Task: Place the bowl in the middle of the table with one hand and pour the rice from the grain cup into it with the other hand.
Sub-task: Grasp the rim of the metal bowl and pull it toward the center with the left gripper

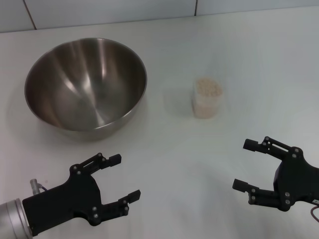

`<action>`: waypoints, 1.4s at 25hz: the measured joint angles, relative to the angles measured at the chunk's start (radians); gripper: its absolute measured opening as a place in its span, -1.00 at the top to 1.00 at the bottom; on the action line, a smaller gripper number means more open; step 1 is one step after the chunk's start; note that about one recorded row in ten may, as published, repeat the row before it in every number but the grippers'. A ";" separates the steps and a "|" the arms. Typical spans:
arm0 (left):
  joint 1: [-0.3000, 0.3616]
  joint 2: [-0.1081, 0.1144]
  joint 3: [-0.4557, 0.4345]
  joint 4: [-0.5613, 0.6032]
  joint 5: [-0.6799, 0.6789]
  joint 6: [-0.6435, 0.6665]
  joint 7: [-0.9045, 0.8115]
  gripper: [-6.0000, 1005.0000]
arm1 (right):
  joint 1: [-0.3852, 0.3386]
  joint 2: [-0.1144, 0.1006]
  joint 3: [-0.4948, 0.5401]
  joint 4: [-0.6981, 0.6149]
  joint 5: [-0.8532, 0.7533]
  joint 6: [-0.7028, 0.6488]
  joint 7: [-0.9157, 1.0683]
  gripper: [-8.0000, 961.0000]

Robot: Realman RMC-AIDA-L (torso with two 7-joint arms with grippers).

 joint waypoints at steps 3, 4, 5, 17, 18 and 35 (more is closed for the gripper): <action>0.000 0.000 0.000 0.000 0.000 -0.002 0.000 -0.68 | 0.001 0.000 0.000 0.001 0.000 0.000 0.000 -0.75; 0.000 0.000 0.000 0.000 0.000 -0.003 0.000 -0.68 | 0.001 0.000 0.000 0.001 0.000 0.001 0.000 -0.75; 0.000 0.001 0.000 0.000 0.000 -0.003 0.000 -0.68 | 0.002 0.000 0.000 0.002 0.000 0.001 0.000 -0.75; 0.027 -0.032 -0.349 0.225 -0.115 0.281 -0.279 -0.68 | 0.002 0.001 0.000 0.003 0.002 0.002 -0.001 -0.75; 0.024 -0.031 -0.366 0.248 -0.124 0.259 -0.320 -0.68 | 0.002 0.001 0.000 0.003 0.003 0.002 -0.001 -0.74; -0.213 -0.025 -0.461 0.672 1.022 -0.339 -1.601 -0.68 | 0.008 0.002 0.000 0.008 0.008 -0.008 -0.002 -0.73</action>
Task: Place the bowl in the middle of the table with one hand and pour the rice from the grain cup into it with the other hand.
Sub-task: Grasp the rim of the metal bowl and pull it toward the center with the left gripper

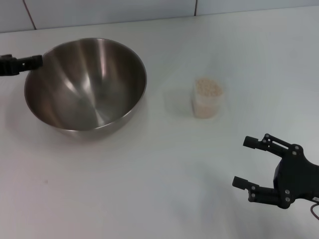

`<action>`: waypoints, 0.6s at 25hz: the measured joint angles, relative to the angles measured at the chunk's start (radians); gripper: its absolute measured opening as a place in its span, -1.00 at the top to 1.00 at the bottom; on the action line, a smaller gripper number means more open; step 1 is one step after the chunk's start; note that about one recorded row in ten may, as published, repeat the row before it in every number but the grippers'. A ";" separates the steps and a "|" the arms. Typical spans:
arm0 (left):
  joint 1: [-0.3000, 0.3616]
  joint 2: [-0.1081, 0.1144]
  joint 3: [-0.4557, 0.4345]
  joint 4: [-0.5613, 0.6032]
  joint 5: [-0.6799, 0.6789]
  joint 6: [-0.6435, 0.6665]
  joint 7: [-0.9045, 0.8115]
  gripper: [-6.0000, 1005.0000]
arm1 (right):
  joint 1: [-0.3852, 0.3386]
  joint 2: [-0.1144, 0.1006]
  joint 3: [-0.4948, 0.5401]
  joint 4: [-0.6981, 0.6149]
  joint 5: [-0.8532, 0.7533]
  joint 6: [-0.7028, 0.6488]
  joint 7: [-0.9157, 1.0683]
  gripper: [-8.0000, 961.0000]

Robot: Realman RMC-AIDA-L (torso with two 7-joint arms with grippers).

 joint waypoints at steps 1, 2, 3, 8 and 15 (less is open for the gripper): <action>-0.012 0.000 -0.004 -0.014 0.015 0.000 -0.009 -0.68 | 0.001 0.000 0.000 0.001 0.000 0.000 0.000 -0.73; -0.027 0.001 -0.012 -0.033 0.034 0.000 -0.017 -0.68 | 0.001 0.000 0.000 0.001 0.000 0.000 0.000 -0.73; -0.047 0.001 -0.024 -0.058 0.056 0.001 -0.019 -0.68 | 0.001 0.000 0.000 0.001 0.000 0.000 0.000 -0.73; -0.101 0.001 -0.049 -0.147 0.114 -0.005 -0.014 -0.68 | 0.001 0.000 0.000 0.002 0.000 0.005 -0.001 -0.73; -0.147 0.001 -0.052 -0.242 0.156 -0.016 -0.006 -0.68 | 0.001 0.000 0.000 0.002 -0.002 0.009 -0.001 -0.72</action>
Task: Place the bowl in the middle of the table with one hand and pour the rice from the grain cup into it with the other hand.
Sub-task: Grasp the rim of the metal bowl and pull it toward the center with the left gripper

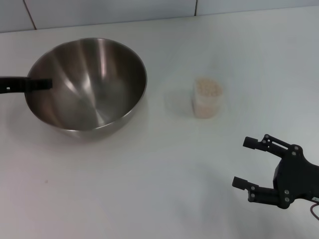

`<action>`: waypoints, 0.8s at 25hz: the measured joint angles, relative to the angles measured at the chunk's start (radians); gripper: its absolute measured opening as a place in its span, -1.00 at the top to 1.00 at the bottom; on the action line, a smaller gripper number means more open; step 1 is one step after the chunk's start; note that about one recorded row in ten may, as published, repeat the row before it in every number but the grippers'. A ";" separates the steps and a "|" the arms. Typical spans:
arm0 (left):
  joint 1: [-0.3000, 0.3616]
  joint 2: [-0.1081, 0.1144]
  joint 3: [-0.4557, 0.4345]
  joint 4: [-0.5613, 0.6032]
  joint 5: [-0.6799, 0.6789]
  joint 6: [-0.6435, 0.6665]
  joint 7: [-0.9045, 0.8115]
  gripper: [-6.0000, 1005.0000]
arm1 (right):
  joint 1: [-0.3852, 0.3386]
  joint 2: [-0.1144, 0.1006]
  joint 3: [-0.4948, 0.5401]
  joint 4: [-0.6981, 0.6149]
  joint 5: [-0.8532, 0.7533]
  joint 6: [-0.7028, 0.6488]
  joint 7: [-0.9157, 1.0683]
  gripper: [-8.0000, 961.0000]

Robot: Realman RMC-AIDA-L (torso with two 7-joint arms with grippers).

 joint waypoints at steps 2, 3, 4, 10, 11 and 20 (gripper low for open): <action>-0.005 -0.001 0.000 -0.014 0.000 -0.002 0.004 -0.68 | 0.000 0.000 0.000 0.000 0.000 0.000 0.000 -0.72; -0.005 -0.002 0.000 -0.017 0.000 -0.002 0.006 -0.68 | 0.000 0.000 0.000 0.000 0.000 0.000 0.000 -0.72; -0.006 -0.002 0.000 -0.018 0.000 -0.002 0.007 -0.68 | 0.000 0.000 0.000 0.000 0.000 0.000 0.000 -0.72; -0.007 -0.002 0.005 -0.021 0.001 0.003 0.008 -0.64 | 0.000 0.000 0.000 0.000 0.002 0.000 0.000 -0.72; -0.008 -0.002 0.005 -0.024 0.001 0.004 0.008 -0.61 | 0.000 0.000 0.000 0.000 0.002 0.000 0.000 -0.72; -0.018 -0.001 0.005 -0.029 -0.003 0.006 0.010 -0.33 | 0.001 0.000 0.000 0.000 -0.001 0.000 0.000 -0.71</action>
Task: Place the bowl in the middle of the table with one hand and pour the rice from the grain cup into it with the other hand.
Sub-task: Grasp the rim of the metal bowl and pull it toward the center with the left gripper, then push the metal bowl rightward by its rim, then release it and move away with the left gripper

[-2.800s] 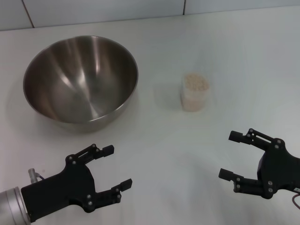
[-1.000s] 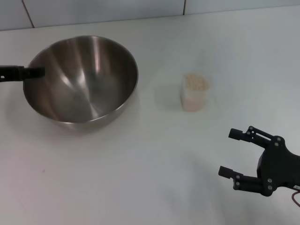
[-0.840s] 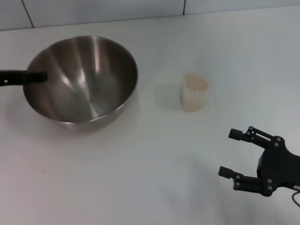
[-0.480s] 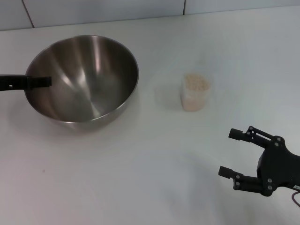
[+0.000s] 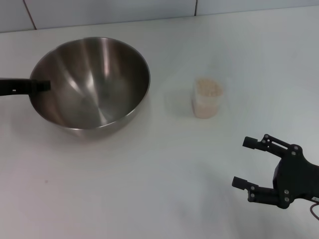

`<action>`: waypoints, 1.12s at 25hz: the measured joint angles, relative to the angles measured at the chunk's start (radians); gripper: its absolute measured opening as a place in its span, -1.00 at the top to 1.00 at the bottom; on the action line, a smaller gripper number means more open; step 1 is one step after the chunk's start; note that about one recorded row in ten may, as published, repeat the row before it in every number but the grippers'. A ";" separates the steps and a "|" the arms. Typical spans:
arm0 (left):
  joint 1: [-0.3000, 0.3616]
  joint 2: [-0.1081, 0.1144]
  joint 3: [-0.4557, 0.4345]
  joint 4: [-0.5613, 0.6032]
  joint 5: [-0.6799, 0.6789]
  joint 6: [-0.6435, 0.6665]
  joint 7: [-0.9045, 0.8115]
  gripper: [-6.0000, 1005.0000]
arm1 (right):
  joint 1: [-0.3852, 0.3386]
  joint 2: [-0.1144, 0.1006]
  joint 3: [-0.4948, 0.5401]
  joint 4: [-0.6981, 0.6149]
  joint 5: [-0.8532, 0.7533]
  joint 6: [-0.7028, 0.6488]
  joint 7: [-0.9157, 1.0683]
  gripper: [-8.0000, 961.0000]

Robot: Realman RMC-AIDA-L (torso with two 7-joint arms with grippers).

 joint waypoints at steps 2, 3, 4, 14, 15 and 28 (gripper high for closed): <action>-0.002 0.000 0.001 0.000 -0.001 0.000 0.000 -0.11 | 0.000 0.000 0.000 0.000 -0.001 0.000 0.000 -0.71; -0.003 0.000 0.001 0.000 -0.002 0.001 0.000 -0.01 | 0.000 0.000 0.000 0.000 -0.001 0.000 0.000 -0.71; -0.004 0.000 0.000 0.000 -0.002 0.003 0.000 0.10 | 0.000 0.000 0.000 0.000 -0.001 0.000 0.000 -0.71; -0.045 0.002 -0.059 -0.002 -0.004 0.087 0.021 0.86 | -0.001 0.000 0.000 0.000 -0.003 0.000 0.000 -0.70; -0.053 0.002 -0.072 -0.003 -0.004 0.100 0.030 0.88 | -0.002 0.000 0.000 0.000 -0.003 0.000 0.000 -0.70; -0.100 -0.009 0.046 -0.029 -0.118 0.120 0.060 0.93 | -0.002 0.000 0.000 0.002 0.000 0.000 0.000 -0.69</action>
